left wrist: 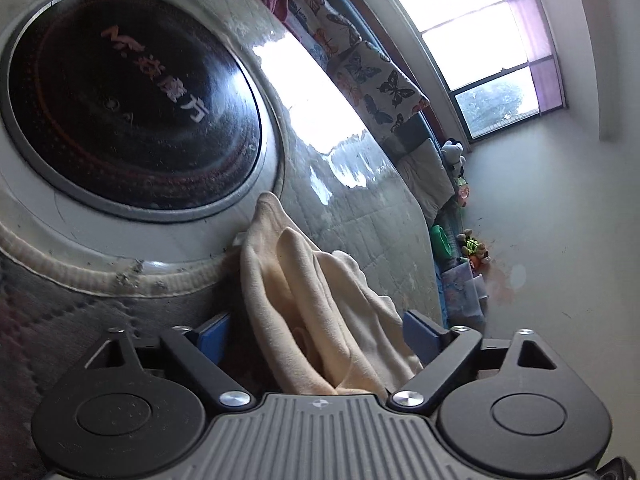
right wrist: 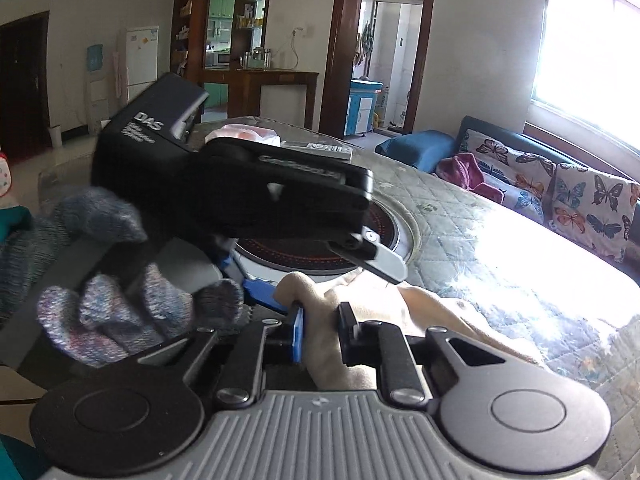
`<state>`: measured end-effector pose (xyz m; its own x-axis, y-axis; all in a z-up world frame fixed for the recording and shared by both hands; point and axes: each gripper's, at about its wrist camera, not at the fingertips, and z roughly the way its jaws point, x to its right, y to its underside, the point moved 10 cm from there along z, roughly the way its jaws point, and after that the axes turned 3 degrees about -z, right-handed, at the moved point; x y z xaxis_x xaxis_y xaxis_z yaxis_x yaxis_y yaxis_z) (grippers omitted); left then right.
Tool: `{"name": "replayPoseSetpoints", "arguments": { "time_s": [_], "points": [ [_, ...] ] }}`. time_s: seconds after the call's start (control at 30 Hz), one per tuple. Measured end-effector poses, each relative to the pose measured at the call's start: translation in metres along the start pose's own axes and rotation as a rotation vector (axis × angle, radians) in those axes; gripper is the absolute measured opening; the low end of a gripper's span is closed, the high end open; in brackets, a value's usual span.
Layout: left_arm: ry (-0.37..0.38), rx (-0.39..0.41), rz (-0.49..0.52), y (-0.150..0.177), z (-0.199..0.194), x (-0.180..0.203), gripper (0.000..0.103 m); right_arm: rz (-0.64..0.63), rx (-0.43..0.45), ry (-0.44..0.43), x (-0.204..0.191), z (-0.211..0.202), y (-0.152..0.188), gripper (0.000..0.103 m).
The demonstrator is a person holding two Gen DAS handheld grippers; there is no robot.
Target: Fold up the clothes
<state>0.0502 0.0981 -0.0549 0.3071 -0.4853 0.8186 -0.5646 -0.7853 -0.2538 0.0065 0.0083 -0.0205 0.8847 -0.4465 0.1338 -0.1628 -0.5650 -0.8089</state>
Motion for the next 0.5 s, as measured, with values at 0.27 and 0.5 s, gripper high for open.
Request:
{"name": "replayPoseSetpoints", "arguments": {
  "time_s": [0.27,0.5],
  "points": [
    [0.000,-0.035,-0.050,0.006,0.007,-0.015,0.030,0.000,0.004,-0.026,-0.006,-0.002,0.009,0.016],
    [-0.039,-0.006,0.013,0.011,0.002,-0.017,0.017,0.039,-0.012,-0.042,-0.007,-0.008,0.022,0.017]
  ]
}}
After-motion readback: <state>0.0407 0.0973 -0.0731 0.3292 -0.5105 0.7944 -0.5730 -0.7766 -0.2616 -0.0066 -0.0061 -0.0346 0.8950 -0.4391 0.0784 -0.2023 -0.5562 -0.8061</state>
